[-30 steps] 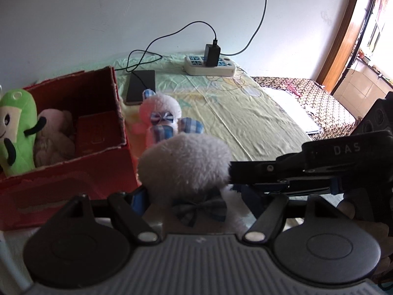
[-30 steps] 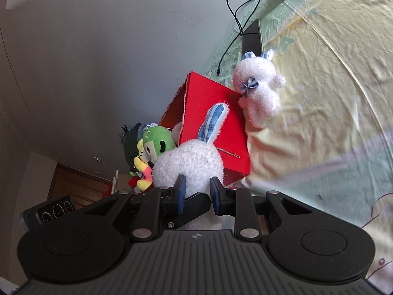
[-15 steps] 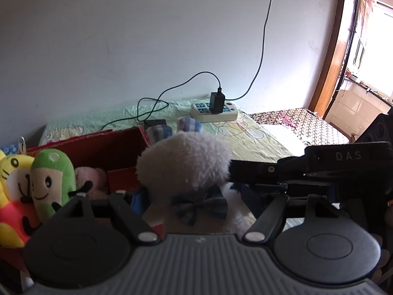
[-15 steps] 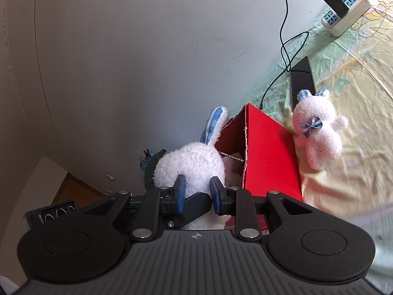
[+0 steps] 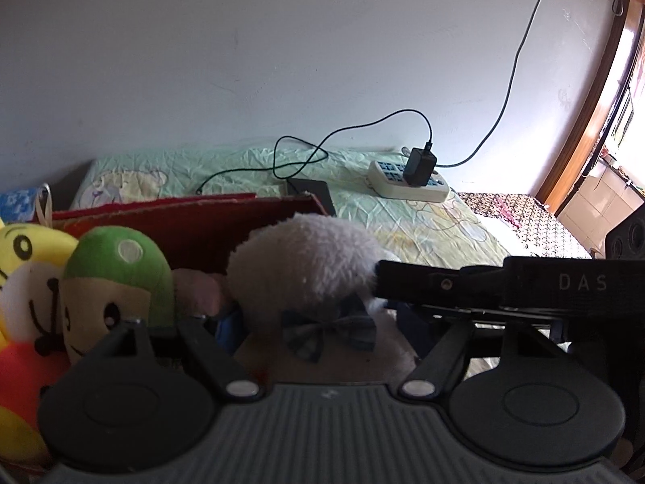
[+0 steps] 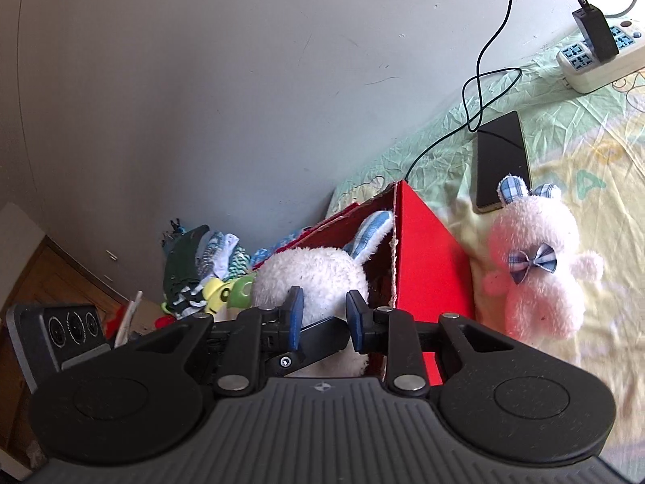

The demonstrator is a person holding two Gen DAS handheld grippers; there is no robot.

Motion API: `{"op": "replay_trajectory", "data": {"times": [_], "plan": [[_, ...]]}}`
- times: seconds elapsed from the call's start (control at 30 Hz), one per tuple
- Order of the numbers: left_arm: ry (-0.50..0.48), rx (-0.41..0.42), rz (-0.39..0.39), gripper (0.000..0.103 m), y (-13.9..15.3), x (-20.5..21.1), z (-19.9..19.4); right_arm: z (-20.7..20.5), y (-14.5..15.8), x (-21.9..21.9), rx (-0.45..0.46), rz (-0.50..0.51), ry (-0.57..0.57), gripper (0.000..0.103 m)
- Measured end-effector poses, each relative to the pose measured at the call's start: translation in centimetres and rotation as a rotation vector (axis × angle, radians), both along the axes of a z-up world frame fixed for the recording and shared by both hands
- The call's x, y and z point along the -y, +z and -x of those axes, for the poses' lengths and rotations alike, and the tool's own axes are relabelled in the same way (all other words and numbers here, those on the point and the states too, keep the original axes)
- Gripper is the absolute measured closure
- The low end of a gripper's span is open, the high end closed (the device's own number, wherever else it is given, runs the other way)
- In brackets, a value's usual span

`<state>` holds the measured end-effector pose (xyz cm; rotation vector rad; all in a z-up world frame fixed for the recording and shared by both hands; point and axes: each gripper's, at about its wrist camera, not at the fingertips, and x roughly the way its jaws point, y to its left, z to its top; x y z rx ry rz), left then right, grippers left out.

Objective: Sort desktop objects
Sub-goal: 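Lower the white bunny plush into the red box with the right gripper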

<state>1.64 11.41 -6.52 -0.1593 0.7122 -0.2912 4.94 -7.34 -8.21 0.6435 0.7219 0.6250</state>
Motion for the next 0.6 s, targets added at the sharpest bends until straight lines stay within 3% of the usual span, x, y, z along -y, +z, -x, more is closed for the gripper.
{"op": "replay_trajectory", "data": {"times": [0.37,0.6], "plan": [[0.007,-0.056,-0.094,0.027,-1.8,0.5,-3.9,-3.0,0.1,-2.8,0.016,0.209,-0.050,0.079],[-0.027,-0.133,-0.058,0.027,-2.4,0.2,-6.2,-3.7,0.1,-3.0,0.024,0.227,-0.082,0.083]]}}
